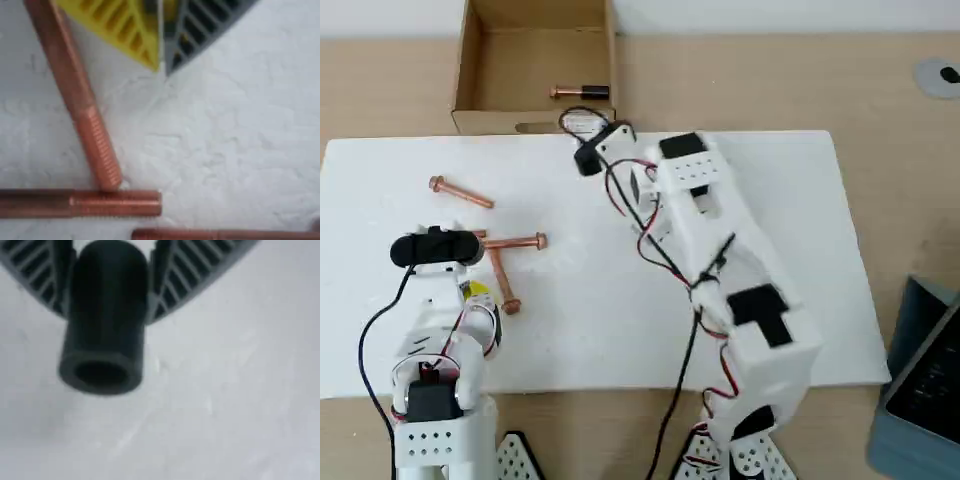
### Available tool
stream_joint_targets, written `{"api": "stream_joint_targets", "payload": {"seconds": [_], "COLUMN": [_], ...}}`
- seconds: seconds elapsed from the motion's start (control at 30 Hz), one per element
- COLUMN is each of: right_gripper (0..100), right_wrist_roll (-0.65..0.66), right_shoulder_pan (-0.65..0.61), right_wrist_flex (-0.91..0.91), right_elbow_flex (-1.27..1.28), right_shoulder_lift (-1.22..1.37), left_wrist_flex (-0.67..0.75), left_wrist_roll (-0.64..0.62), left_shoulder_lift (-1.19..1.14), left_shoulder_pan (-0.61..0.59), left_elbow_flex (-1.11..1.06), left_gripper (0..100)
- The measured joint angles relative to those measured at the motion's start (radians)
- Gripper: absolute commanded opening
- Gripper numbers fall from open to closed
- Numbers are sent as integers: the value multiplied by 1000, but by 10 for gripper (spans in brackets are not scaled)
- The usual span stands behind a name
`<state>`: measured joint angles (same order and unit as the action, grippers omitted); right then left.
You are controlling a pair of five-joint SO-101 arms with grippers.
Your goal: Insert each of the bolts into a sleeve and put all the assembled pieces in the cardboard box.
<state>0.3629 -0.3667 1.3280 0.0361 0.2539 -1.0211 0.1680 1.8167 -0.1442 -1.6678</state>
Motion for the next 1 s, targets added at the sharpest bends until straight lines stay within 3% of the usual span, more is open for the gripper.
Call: {"api": "stream_joint_targets", "payload": {"seconds": [0.43,0.77,1.0], "right_gripper": [10,10,10], "right_wrist_roll": [-37,-253,-373], "right_shoulder_pan": [-2,-2,-2], "right_wrist_flex": [226,410,431], "right_elbow_flex": [0,0,37], "right_shoulder_lift": [-350,-535,-694], "left_wrist_flex": [0,0,0], "left_wrist_roll": [0,0,0], "left_shoulder_lift": [0,0,0], "left_shoulder_pan": [0,0,0], "left_elbow_flex": [0,0,0], "left_gripper": [2,2,2]}}
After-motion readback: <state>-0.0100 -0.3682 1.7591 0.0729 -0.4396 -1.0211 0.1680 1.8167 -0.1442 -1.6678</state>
